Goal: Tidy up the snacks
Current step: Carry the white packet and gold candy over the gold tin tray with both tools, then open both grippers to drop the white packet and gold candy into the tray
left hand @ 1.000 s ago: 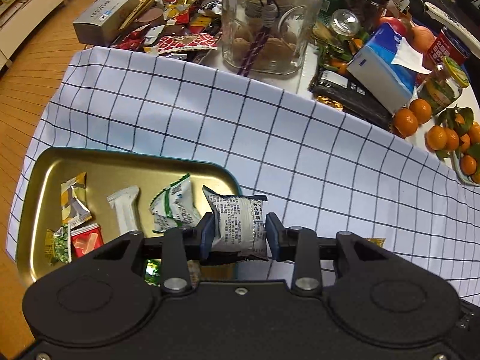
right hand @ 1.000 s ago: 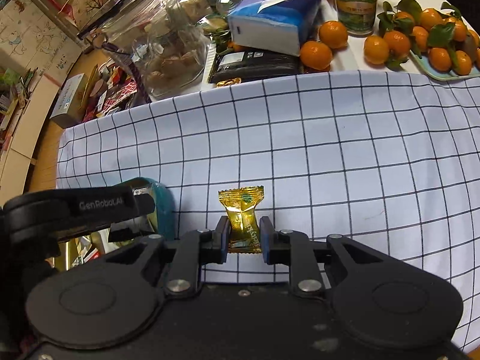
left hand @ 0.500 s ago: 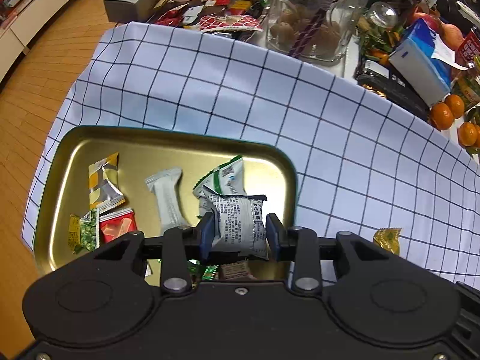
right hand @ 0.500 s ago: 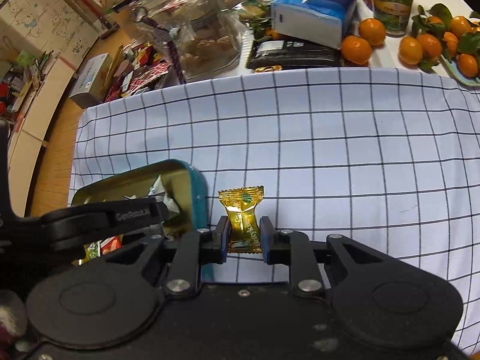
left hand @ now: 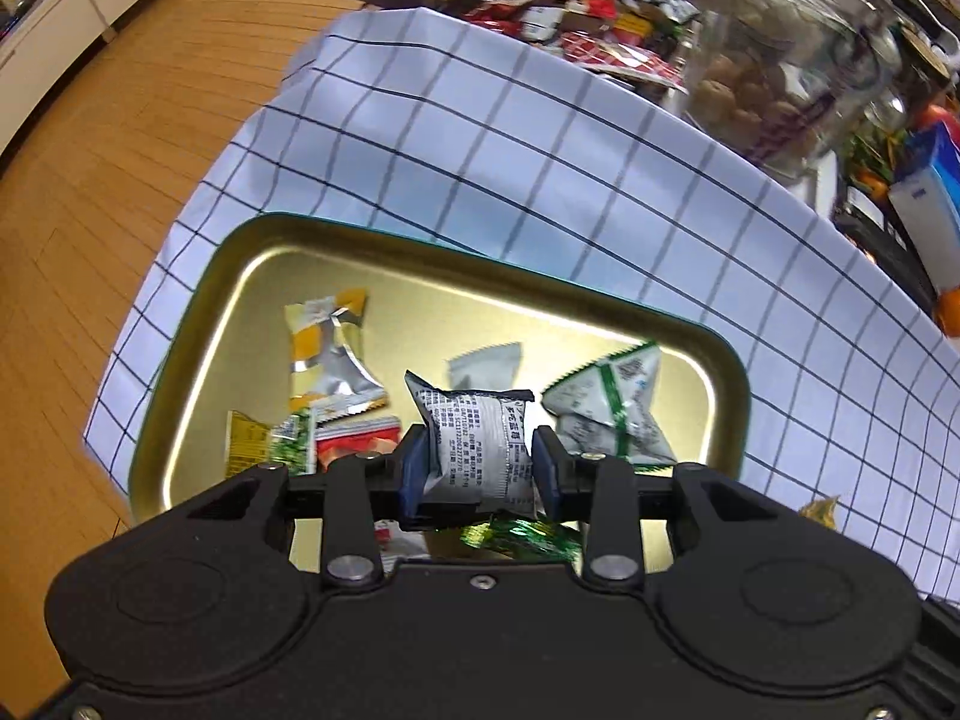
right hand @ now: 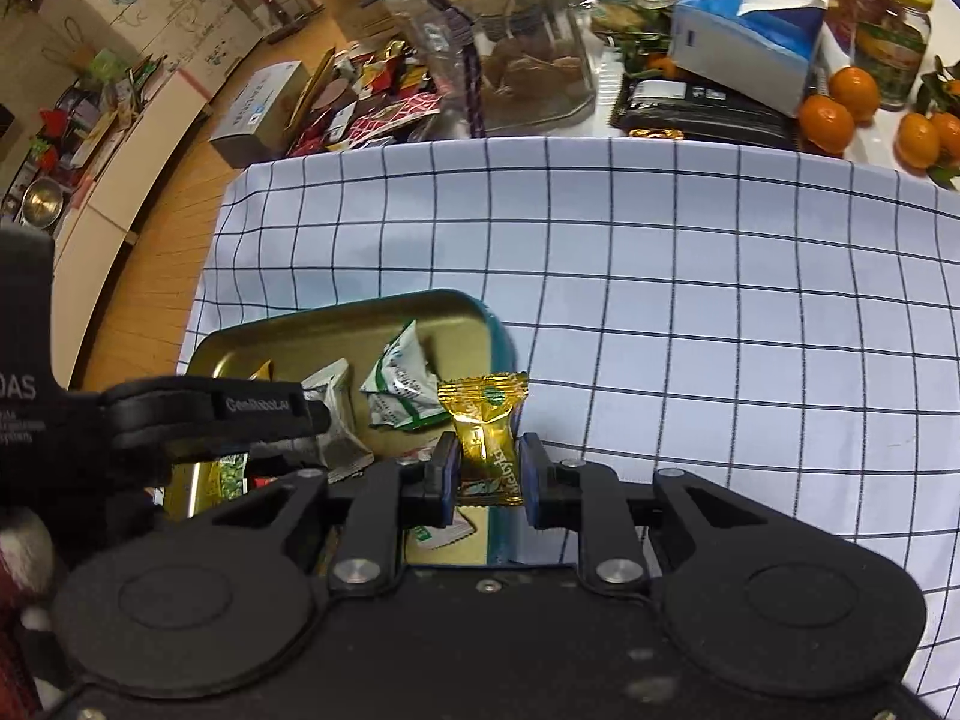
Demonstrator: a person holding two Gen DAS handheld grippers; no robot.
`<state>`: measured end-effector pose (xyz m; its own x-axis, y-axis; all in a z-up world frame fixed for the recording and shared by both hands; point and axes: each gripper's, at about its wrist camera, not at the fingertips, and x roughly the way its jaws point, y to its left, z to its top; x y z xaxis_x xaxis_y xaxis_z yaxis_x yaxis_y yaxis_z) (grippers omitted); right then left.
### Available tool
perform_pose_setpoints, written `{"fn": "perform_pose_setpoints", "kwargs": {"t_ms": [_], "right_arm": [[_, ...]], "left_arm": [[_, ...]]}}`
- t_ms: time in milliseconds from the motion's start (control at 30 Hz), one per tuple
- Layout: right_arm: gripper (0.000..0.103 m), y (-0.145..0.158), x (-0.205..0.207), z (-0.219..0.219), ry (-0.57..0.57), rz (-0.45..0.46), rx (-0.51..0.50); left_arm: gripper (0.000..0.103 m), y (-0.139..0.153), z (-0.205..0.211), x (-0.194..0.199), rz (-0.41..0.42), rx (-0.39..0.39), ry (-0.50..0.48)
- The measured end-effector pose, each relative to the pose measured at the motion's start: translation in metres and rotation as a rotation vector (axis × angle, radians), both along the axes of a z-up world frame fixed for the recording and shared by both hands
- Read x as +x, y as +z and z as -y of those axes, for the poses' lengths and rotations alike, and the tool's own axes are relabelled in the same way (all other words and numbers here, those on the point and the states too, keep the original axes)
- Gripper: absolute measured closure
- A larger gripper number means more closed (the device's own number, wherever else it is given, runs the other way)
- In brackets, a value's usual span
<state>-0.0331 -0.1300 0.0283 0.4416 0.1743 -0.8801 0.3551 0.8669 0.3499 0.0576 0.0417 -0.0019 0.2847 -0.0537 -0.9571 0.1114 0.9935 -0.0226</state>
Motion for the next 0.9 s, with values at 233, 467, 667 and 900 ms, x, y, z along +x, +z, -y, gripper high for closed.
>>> {"fn": "perform_pose_setpoints", "kwargs": {"t_ms": [233, 467, 667, 900], "right_arm": [[0.08, -0.006, 0.005, -0.02, 0.077, -0.003, -0.03], [0.08, -0.003, 0.005, -0.033, 0.144, 0.036, -0.014], [0.079, 0.0, 0.005, -0.042, 0.192, 0.06, -0.006], [0.078, 0.003, 0.002, -0.049, 0.223, 0.081, -0.002]], "left_arm": [[0.058, -0.002, -0.026, 0.007, -0.003, -0.004, 0.051], [0.057, 0.005, -0.038, 0.009, 0.036, -0.016, 0.074], [0.057, 0.006, -0.031, 0.004, 0.037, -0.007, 0.035], [0.057, 0.006, -0.029, -0.008, 0.021, 0.003, -0.001]]}}
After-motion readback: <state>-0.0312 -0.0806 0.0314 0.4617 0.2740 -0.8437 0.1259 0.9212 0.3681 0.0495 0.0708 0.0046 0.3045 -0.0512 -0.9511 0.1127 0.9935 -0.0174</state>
